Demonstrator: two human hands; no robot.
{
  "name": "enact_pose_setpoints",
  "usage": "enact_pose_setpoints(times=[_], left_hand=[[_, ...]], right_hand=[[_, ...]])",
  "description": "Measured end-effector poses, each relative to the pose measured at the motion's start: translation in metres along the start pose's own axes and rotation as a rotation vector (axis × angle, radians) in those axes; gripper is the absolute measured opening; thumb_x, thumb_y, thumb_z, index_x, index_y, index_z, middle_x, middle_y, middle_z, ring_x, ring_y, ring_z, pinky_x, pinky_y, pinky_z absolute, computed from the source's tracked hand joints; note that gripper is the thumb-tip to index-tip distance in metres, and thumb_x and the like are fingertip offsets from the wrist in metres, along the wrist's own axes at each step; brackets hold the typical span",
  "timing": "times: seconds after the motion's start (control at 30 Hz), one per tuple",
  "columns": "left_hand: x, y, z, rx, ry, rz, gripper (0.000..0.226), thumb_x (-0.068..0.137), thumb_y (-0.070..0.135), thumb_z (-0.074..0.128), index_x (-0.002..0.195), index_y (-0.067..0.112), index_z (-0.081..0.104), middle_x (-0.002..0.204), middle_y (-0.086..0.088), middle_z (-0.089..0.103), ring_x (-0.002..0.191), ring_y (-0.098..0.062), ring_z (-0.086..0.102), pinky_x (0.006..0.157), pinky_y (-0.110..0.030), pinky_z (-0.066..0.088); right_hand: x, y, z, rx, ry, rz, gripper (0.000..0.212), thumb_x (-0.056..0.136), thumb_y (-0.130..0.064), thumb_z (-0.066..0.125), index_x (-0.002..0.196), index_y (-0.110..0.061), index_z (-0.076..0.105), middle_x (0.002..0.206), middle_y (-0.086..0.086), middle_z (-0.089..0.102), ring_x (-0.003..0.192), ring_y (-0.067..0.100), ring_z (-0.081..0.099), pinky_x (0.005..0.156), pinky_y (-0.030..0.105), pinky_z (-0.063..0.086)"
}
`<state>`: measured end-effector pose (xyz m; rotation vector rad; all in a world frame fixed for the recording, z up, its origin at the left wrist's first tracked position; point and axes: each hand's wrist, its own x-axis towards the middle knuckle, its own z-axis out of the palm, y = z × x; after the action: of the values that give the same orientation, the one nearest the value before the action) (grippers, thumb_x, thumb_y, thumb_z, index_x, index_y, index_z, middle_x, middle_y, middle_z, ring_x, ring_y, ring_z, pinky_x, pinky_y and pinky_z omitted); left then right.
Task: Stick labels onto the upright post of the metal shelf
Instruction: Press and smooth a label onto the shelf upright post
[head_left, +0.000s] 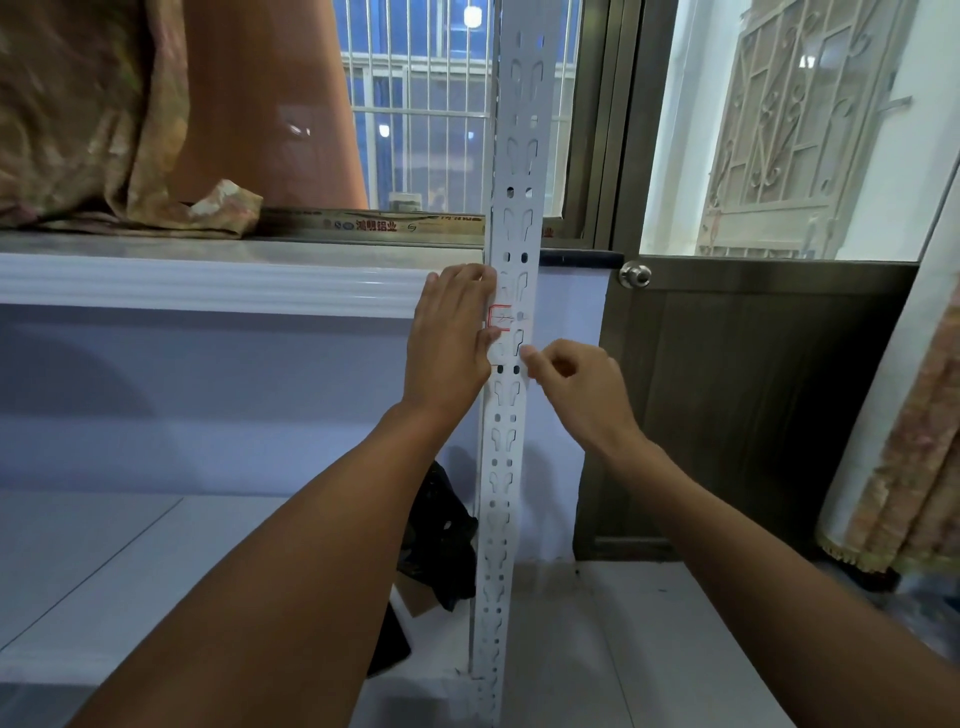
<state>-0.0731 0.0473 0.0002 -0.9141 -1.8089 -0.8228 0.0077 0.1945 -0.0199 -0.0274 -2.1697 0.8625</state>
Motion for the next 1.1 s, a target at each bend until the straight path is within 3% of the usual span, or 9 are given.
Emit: enact_pose_setpoints(times=[0.1,0.17,0.27,0.43,0.6,0.77,0.93,1.1], left_hand=[[0.001,0.001,-0.005,0.004,-0.046,0.001,0.054,0.086,0.006,0.074,0.136,0.009,0.053,0.141,-0.006,0.054,0.137,-0.025,0.046,0.127,-0.047,0.02],[0.001,0.001,-0.007,0.013,-0.071,-0.003,0.057,0.085,0.007,0.076,0.137,0.009,0.052,0.142,-0.006,0.054,0.138,-0.025,0.046,0.127,-0.048,0.021],[0.002,-0.001,-0.008,0.015,-0.08,-0.003,0.058,0.085,0.006,0.076,0.137,0.011,0.053,0.142,-0.004,0.054,0.138,-0.022,0.046,0.127,-0.046,0.021],[0.002,0.001,-0.013,-0.033,-0.046,-0.015,0.057,0.083,0.007,0.078,0.135,0.011,0.054,0.14,-0.004,0.057,0.134,-0.022,0.05,0.127,-0.042,0.022],[0.002,0.002,-0.014,-0.064,-0.018,-0.025,0.049,0.08,0.007,0.081,0.123,0.01,0.057,0.135,-0.003,0.058,0.127,-0.023,0.054,0.122,-0.033,0.023],[0.002,0.003,-0.014,-0.041,-0.007,-0.011,0.041,0.08,0.002,0.081,0.114,0.009,0.06,0.137,-0.006,0.059,0.13,-0.025,0.054,0.122,-0.033,0.02],[0.002,0.002,-0.012,-0.042,-0.014,-0.012,0.036,0.08,0.001,0.08,0.109,0.012,0.061,0.138,-0.004,0.058,0.132,-0.023,0.053,0.122,-0.028,0.015],[0.002,0.0,-0.009,-0.023,-0.014,-0.01,0.032,0.081,0.002,0.079,0.104,0.015,0.062,0.14,-0.003,0.057,0.137,-0.022,0.048,0.123,-0.028,0.012]], right_hand=[[0.003,-0.001,0.002,-0.049,0.09,-0.187,0.007,0.097,-0.024,0.063,0.099,-0.02,0.068,0.103,-0.004,0.065,0.088,0.009,0.06,0.081,0.026,0.055],[0.007,-0.006,0.003,-0.1,0.107,-0.286,0.021,0.097,-0.017,0.064,0.117,-0.019,0.066,0.117,-0.002,0.061,0.102,0.012,0.056,0.089,0.022,0.049],[0.014,-0.019,0.005,-0.131,0.124,-0.357,0.029,0.097,-0.016,0.064,0.126,-0.014,0.063,0.12,0.002,0.062,0.107,0.016,0.056,0.091,0.025,0.048],[0.025,-0.026,0.005,-0.14,0.155,-0.36,0.022,0.097,-0.016,0.063,0.119,-0.009,0.065,0.111,0.005,0.063,0.1,0.017,0.06,0.088,0.035,0.055],[0.021,-0.027,0.011,-0.084,0.218,-0.272,0.014,0.097,-0.018,0.065,0.108,-0.009,0.067,0.101,0.003,0.064,0.087,0.013,0.061,0.082,0.032,0.056],[0.013,-0.04,0.026,0.035,0.318,-0.049,0.011,0.097,-0.021,0.065,0.099,-0.014,0.073,0.095,0.0,0.069,0.084,0.012,0.064,0.08,0.031,0.057],[0.011,-0.048,0.031,0.12,0.358,0.031,0.012,0.096,-0.02,0.066,0.097,-0.012,0.075,0.094,0.001,0.072,0.083,0.011,0.065,0.077,0.024,0.057],[0.013,-0.051,0.032,0.052,0.348,0.037,0.012,0.096,-0.017,0.066,0.091,-0.01,0.074,0.094,0.002,0.07,0.079,0.008,0.061,0.062,0.001,0.041]])
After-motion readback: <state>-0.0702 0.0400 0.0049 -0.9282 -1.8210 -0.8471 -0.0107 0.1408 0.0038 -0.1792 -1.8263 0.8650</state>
